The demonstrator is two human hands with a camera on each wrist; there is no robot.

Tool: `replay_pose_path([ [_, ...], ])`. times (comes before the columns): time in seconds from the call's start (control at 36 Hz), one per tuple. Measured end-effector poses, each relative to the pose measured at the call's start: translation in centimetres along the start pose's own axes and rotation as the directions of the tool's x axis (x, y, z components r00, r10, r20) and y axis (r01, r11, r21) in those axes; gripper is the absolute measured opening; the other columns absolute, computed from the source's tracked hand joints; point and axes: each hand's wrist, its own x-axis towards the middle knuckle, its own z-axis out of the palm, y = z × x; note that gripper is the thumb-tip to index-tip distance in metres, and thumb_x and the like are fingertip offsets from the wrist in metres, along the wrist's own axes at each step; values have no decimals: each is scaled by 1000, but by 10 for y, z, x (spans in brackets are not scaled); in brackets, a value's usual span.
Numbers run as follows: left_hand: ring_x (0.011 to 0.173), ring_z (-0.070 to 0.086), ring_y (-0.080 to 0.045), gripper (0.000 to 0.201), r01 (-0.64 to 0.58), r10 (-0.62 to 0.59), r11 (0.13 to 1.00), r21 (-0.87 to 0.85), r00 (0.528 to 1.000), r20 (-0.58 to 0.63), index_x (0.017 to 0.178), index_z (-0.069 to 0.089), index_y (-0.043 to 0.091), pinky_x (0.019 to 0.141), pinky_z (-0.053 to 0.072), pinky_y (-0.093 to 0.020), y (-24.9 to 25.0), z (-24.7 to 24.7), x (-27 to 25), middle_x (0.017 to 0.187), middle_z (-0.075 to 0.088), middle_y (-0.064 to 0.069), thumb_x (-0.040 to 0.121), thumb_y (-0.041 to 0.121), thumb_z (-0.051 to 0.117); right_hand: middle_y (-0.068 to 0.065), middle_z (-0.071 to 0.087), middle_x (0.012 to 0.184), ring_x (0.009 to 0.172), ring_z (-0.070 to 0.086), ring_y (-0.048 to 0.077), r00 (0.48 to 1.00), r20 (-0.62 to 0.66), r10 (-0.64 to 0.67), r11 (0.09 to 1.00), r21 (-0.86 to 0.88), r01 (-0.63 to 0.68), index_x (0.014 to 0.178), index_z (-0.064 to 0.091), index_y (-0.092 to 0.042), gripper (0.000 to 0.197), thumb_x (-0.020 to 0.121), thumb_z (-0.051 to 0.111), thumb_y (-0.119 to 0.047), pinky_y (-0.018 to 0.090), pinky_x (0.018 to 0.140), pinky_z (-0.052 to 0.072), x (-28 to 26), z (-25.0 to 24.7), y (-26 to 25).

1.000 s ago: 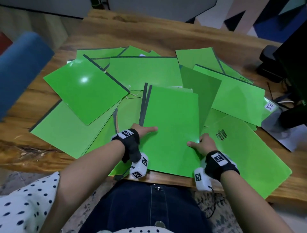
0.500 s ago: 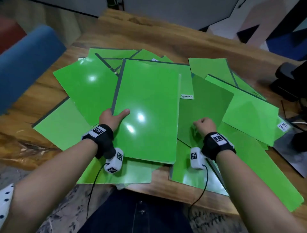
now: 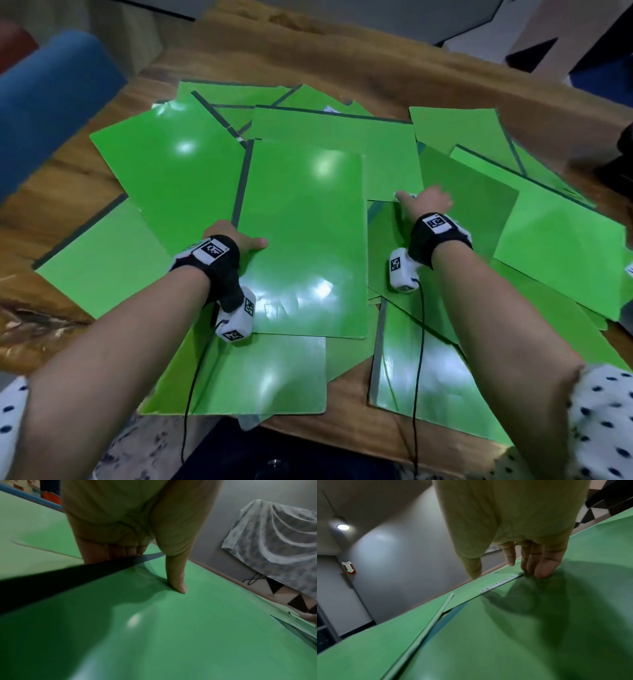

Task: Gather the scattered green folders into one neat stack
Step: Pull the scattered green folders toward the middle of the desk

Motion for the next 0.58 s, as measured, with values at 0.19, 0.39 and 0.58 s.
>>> replay_pose_path([
  [0.19, 82, 53, -27, 77, 18, -19, 999, 32, 999, 37, 126, 45, -5, 62, 48, -31, 6, -4, 7, 101, 57, -14, 74, 43, 75, 22, 35, 143, 132, 34, 36, 988, -9, 156, 987, -26, -156, 139, 33, -2, 113, 57, 76, -67, 49, 104, 38, 19, 10, -13],
  [0.39, 83, 54, -28, 77, -3, 3, 1000, -23, 1000, 1, 126, 46, -4, 67, 49, -33, 0, 4, 10, 112, 59, -16, 73, 43, 76, 10, 61, 105, 91, 58, 30, 957, 223, 186, 964, 145, -221, 105, 63, -15, 51, 68, 80, -45, 39, 86, 49, 24, -11, -9],
  [0.58, 98, 51, -28, 53, -114, 103, 892, -439, 994, -47, 127, 47, 3, 83, 42, -35, -12, 7, -2, 110, 53, -14, 85, 27, 68, 15, 36, 149, 124, 51, 29, 991, 108, 75, 663, 737, -131, 149, 22, -11, 81, 83, 68, -7, 42, 99, 48, 4, -24, -8],
])
